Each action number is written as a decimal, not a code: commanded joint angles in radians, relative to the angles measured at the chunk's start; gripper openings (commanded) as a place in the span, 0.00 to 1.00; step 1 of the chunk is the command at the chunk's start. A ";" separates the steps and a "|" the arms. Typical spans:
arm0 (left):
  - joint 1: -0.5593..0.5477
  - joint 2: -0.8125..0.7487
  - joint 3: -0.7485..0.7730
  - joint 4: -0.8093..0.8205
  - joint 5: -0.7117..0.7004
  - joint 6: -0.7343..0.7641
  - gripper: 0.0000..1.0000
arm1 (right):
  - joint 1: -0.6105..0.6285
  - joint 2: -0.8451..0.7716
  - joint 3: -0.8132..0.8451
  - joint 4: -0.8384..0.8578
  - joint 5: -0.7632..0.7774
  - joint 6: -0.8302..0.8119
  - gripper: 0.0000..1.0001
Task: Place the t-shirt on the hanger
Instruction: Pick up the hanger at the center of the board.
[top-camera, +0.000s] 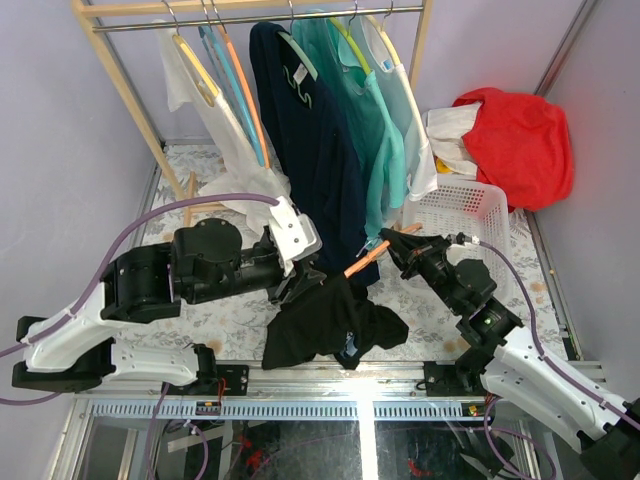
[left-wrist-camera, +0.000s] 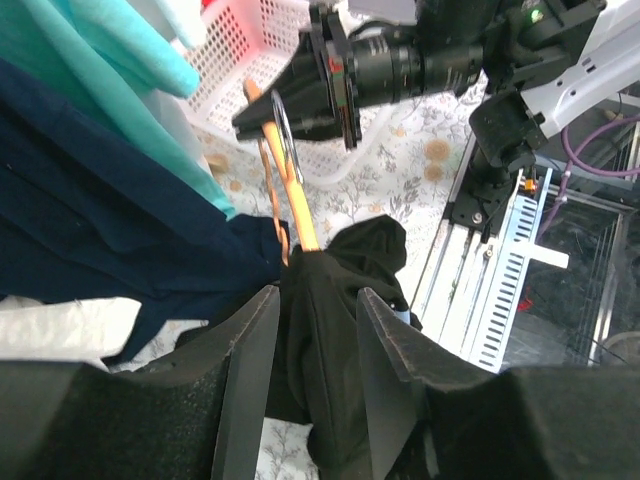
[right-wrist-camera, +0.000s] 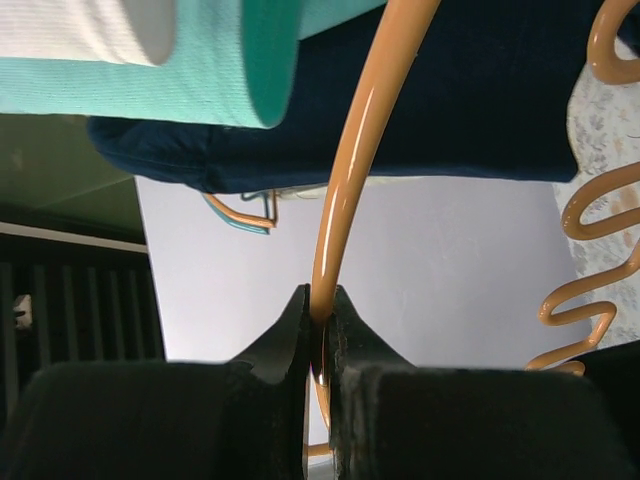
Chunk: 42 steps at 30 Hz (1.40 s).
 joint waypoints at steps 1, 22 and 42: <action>0.001 -0.019 -0.070 0.011 -0.006 -0.057 0.38 | -0.023 -0.032 0.036 0.138 0.039 0.061 0.00; 0.002 0.045 -0.222 0.019 -0.028 -0.107 0.47 | -0.033 -0.030 0.053 0.148 0.030 0.066 0.00; 0.001 0.161 -0.226 0.211 -0.140 -0.058 0.08 | -0.033 -0.052 0.054 0.143 0.011 0.074 0.00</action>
